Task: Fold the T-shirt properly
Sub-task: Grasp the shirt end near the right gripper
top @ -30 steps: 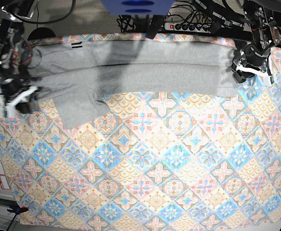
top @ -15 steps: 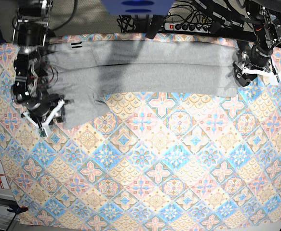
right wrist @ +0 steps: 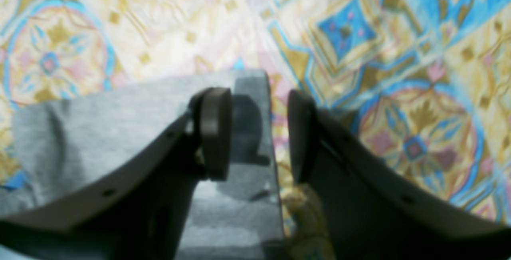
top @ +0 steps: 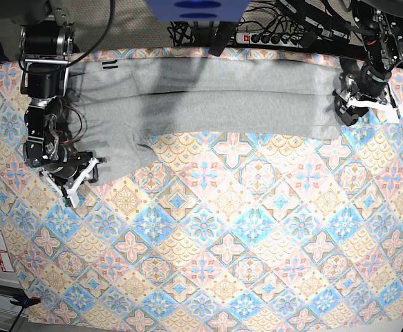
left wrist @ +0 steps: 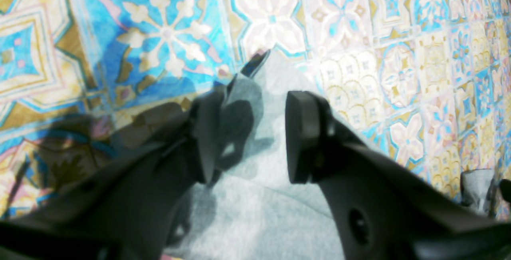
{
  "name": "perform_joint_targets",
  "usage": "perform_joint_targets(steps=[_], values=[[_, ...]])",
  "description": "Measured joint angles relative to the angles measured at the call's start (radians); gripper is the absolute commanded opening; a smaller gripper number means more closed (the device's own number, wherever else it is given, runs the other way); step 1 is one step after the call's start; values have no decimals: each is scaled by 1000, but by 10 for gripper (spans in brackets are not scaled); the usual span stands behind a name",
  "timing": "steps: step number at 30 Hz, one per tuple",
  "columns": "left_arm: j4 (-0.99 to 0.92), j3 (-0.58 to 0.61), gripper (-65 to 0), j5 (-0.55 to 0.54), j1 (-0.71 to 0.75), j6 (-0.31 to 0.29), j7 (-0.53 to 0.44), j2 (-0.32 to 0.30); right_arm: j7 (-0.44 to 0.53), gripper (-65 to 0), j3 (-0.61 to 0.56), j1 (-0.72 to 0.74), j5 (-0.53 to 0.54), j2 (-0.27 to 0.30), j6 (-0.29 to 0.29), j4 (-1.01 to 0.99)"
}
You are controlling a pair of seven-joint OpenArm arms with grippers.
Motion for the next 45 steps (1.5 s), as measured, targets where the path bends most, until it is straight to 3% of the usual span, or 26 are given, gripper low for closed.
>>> perform_joint_targets(steps=[12, 14, 20, 23, 31, 45], values=[[0, 0, -367, 0, -2, 0, 0, 0, 24, -428, 1, 11, 6, 3, 1, -92], [0, 0, -367, 0, -2, 0, 0, 0, 29, -459, 1, 2, 11, -2, 1, -86], [0, 0, -367, 0, -2, 0, 0, 0, 53, -631, 5, -51, 15, -8, -13, -43], [0, 0, -370, 0, -2, 0, 0, 0, 53, -648, 5, -76, 21, -10, -12, -14], [0, 0, -370, 8, -2, 0, 0, 0, -24, -649, 6, -238, -8, -23, 0, 272], [-1, 2, -371, 8, -2, 0, 0, 0, -12, -649, 7, -599, 0, -13, 3, 779]])
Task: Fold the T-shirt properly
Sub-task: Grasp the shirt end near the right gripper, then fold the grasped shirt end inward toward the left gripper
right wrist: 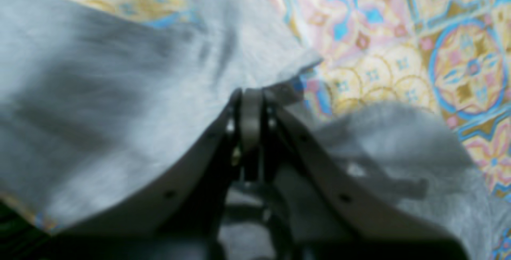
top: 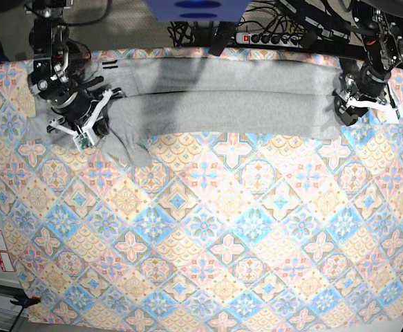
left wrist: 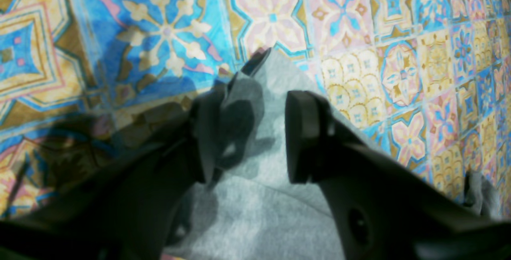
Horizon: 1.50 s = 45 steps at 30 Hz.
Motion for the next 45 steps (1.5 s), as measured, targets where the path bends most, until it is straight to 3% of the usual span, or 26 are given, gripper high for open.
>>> perform_joint_targets(steps=[7, 15, 22, 29, 34, 45], values=[[0, 0, -372, 0, -2, 0, 0, 0, -3, -649, 104, -175, 10, -1, 0, 98], [0, 0, -373, 0, -3, 0, 1, 0, 10, -649, 179, -243, 302, 1, -9, 110], [0, 0, -373, -1, -3, 0, 0, 0, -2, -649, 169, -328, 394, 3, -8, 107], [0, 0, -373, 0, -3, 0, 0, 0, -13, -650, 169, -340, 394, 3, -8, 106], [0, 0, -373, 0, -3, 0, 0, 0, -181, -650, 168, -341, 393, 4, -8, 106], [-48, 0, -368, -8, -37, -3, -1, 0, -195, -647, 177, -297, 386, -2, -6, 101]])
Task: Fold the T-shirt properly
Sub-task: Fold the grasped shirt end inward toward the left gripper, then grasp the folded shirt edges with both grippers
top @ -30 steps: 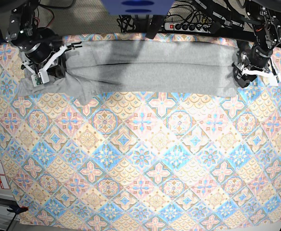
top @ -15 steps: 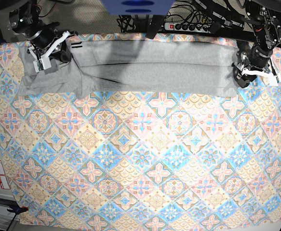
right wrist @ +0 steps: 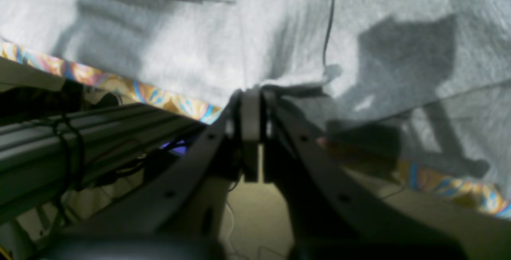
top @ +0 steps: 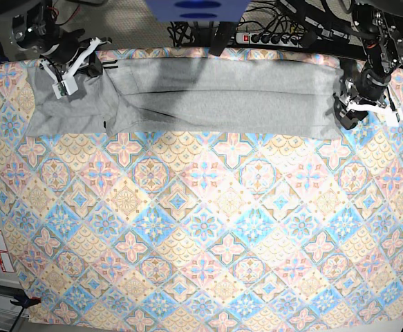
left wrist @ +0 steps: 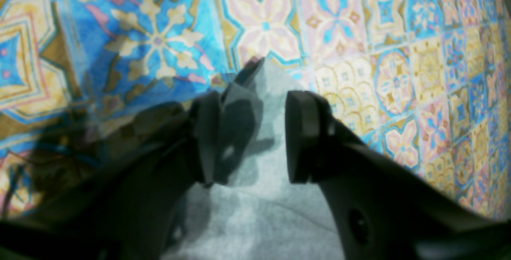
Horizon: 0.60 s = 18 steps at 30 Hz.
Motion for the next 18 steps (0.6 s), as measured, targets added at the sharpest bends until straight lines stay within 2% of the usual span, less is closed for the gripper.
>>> perform_joint_targets(steps=[5, 6, 11, 15, 18], values=[[-3, 0, -367, 6, 3, 3, 2, 0, 31, -613, 33, 107, 23, -5, 0, -5], [-3, 0, -367, 6, 3, 2, 2, 0, 13, -595, 67, 106, 29, -11, 8, -14], [-3, 0, -367, 7, 0, 3, -2, -6, -164, -514, 213, 148, -16, -124, -57, -97], [-3, 0, -367, 8, 0, 3, 1, -6, -132, -511, 206, 190, 19, -142, -39, -84], [-3, 0, -367, 8, -2, 3, 1, -5, -140, -511, 211, 181, 3, -142, -50, -82]])
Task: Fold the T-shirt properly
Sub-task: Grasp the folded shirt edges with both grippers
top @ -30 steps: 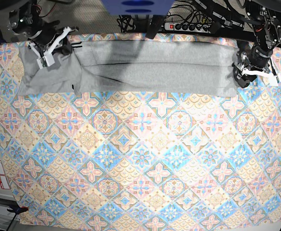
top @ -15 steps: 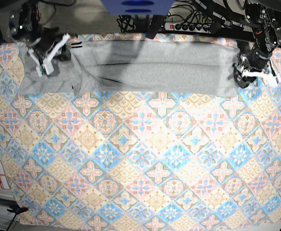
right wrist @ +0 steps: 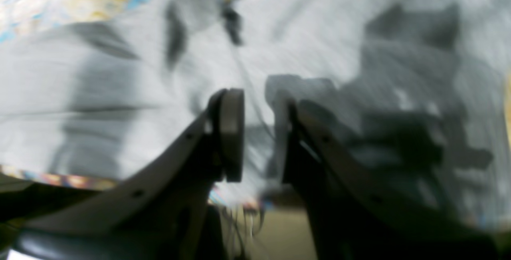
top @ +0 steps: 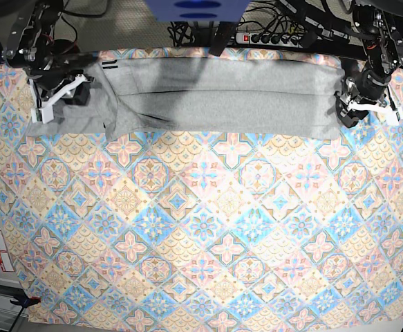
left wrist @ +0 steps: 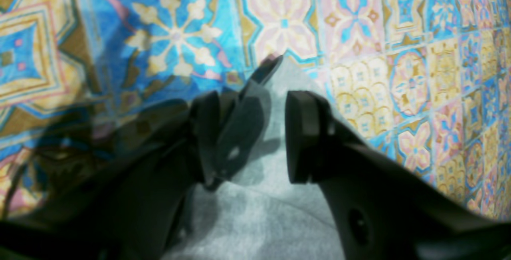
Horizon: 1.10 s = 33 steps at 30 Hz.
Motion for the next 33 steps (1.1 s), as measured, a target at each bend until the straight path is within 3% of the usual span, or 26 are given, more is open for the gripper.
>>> perform_joint_targets(steps=[5, 15, 17, 22, 27, 33], values=[[0, 0, -366, 0, 0, 1, 0, 2, -8, -511, -5, 13, 1, -1, 6, -5], [-1, -5, -366, 3, 0, 1, -2, -1, 8, -511, -206, 178, 8, -3, 5, -93], [-1, -3, -366, 19, -1, -2, 1, -1, 18, -511, -214, 203, 10, -3, 5, -161], [-34, 58, -366, 173, -24, 0, -6, -36, -4, -511, -213, 180, -3, -3, 1, -237], [-154, 111, -366, 200, -62, -4, -4, -55, 72, -511, -216, 194, 2, 0, 1, -234], [-165, 146, -366, 203, -64, -3, -33, -61, 64, -511, -216, 184, 1, 0, 0, -236]])
